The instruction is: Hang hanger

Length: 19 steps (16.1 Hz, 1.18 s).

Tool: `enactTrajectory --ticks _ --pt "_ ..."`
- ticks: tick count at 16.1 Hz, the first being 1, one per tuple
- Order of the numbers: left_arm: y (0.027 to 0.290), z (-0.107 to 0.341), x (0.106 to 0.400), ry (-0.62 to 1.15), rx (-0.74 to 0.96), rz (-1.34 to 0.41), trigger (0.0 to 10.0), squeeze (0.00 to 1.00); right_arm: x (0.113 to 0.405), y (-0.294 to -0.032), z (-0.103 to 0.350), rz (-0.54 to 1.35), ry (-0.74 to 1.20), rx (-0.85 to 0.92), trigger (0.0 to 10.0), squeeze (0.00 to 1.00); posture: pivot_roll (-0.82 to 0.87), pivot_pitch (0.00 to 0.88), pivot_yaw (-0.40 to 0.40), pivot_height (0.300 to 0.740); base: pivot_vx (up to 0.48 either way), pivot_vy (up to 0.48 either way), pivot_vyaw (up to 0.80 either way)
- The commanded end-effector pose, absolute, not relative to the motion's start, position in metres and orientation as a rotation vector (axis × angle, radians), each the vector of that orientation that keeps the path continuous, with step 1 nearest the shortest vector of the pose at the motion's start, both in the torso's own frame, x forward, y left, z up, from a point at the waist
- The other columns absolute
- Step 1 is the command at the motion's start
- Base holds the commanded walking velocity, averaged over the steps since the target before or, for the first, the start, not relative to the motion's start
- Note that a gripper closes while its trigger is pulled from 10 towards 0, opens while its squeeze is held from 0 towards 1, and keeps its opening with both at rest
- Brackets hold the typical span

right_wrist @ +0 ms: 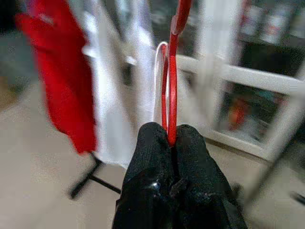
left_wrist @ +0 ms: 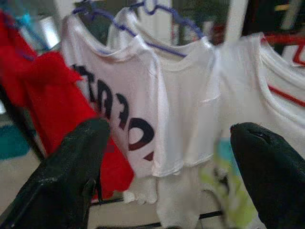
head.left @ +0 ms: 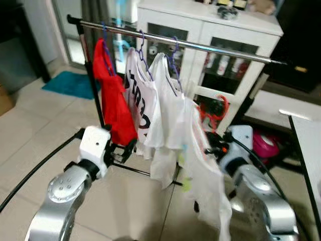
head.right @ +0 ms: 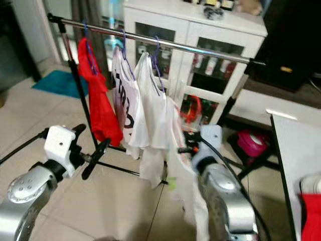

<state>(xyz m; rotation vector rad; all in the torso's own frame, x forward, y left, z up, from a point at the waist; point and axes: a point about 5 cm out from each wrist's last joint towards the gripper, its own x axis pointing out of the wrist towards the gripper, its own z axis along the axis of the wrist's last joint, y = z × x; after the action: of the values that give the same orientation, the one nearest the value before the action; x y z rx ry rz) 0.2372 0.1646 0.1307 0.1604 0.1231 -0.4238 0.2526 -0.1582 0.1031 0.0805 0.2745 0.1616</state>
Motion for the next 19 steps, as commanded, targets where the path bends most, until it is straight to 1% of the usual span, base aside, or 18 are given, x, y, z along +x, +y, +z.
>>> enactTrajectory --ticks 1,2,4,7,8,11,13,16,19 --pt "0.157 0.127 0.238 0.144 0.159 -0.465 10.0 0.0 0.247 -0.18 0.091 0.033 0.35 0.028 0.0 0.0 -0.01 0.0 -0.026 0.74 0.0 0.368 0.0" --pt "0.157 0.127 0.24 0.14 0.197 -0.472 10.0 0.0 0.243 -0.189 0.088 -0.015 0.37 -0.003 0.0 0.0 -0.02 0.0 -0.019 0.74 0.0 0.0 0.0" --pt "0.155 0.125 0.24 0.147 0.204 -0.476 10.0 0.0 0.238 -0.195 0.087 -0.049 0.383 -0.006 0.0 0.0 -0.03 0.0 -0.015 0.74 0.0 -0.394 0.0" --pt "0.154 0.123 0.237 0.155 0.192 -0.477 10.0 0.0 0.237 -0.188 0.091 -0.01 0.371 0.017 0.0 0.0 -0.03 0.0 -0.027 0.74 0.0 -0.48 0.0" --pt "0.153 0.121 0.236 0.165 0.157 -0.48 10.0 0.0 0.237 -0.182 0.091 0.015 0.37 0.023 0.0 0.0 -0.03 0.0 -0.027 0.74 0.0 0.0 0.0" --pt "0.153 0.121 0.233 0.158 0.159 -0.478 10.0 0.0 0.241 -0.167 0.095 0.131 0.345 0.044 0.0 0.0 -0.02 0.0 -0.046 0.74 0.0 0.48 0.0" --pt "0.154 0.123 0.233 0.144 0.185 -0.48 10.0 0.0 0.243 -0.163 0.095 0.171 0.337 0.055 0.0 0.0 -0.02 0.0 -0.05 0.74 0.0 0.0 0.0" --pt "0.154 0.122 0.233 0.15 0.188 -0.469 10.0 0.0 0.242 -0.161 0.095 0.227 0.338 0.05 0.0 0.0 -0.01 0.0 -0.06 0.74 0.0 -0.48 0.0" --pt "0.156 0.122 0.233 0.153 0.182 -0.455 10.0 0.0 0.245 -0.165 0.094 0.271 0.337 0.025 0.0 0.0 0.01 0.0 -0.065 0.74 0.0 0.0 0.0"
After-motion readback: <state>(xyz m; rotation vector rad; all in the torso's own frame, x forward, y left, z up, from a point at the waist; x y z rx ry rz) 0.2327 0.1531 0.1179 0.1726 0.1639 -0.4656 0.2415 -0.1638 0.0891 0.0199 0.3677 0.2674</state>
